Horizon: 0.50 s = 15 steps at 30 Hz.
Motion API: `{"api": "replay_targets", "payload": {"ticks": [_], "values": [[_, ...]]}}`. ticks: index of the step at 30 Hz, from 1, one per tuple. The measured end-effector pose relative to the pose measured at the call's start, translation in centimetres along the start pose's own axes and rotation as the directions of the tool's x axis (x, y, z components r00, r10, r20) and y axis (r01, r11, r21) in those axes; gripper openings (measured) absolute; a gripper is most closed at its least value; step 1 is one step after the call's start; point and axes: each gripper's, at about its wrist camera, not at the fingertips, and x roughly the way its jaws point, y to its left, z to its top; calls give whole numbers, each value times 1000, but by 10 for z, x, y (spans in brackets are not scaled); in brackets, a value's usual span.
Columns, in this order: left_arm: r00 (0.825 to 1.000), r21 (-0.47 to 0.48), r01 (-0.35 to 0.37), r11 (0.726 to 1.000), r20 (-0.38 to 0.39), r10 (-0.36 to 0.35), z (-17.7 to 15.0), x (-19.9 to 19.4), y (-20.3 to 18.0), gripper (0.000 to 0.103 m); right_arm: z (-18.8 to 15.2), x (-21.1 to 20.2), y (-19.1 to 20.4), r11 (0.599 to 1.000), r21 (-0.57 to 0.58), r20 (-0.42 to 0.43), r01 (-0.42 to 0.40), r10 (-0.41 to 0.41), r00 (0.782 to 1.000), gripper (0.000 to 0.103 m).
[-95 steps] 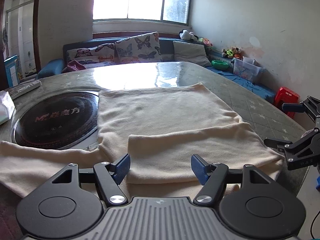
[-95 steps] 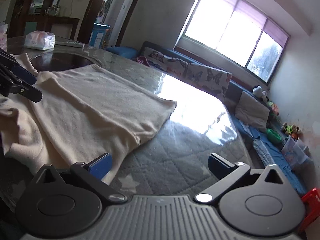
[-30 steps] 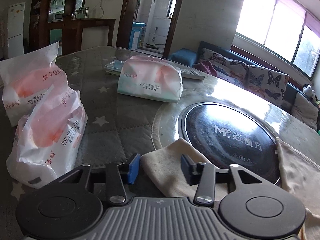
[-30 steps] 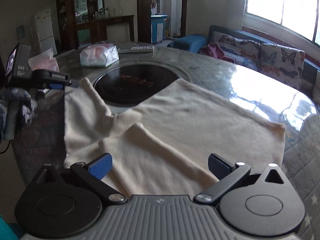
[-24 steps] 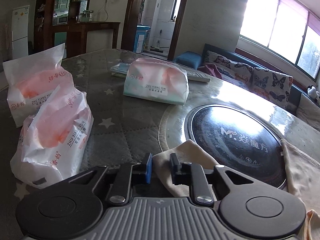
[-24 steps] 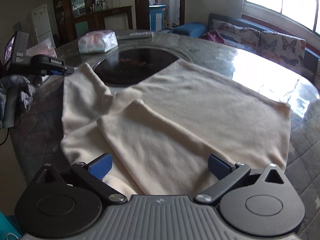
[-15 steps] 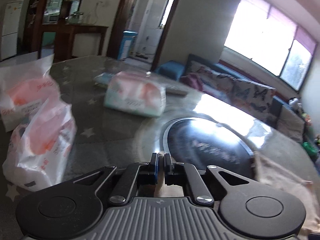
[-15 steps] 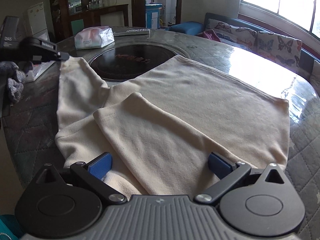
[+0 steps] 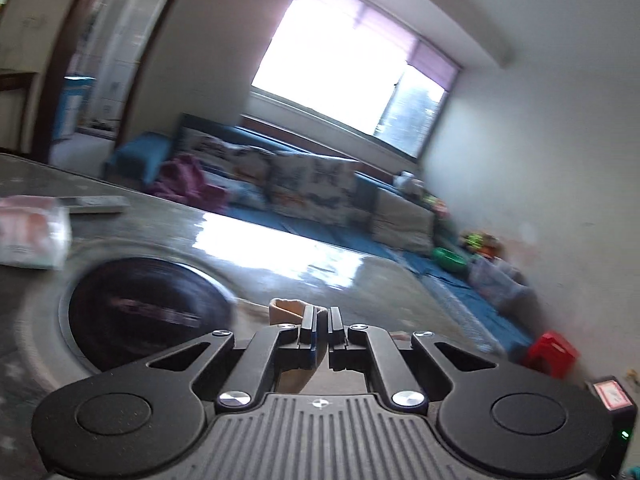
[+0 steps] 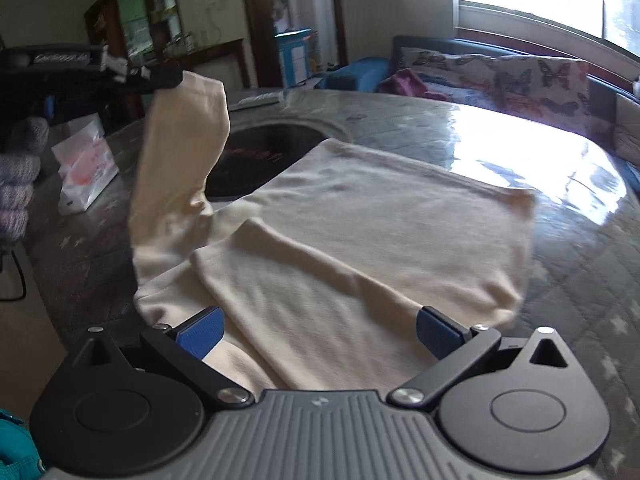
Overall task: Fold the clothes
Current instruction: 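Grasp the printed sleeve with the left tool and lift it across the body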
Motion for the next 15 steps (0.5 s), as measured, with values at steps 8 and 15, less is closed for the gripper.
{"api": "replay_targets", "payload": {"ticks": [8, 15], "values": [[967, 47, 221, 974, -139, -212, -33, 38, -71, 5, -25, -40, -49, 983, 141, 38, 114, -120, 992, 103], [922, 120, 284, 951, -306, -237, -78, 68, -88, 9, -41, -46, -73, 957, 246, 34, 152, -166, 986, 103]]}}
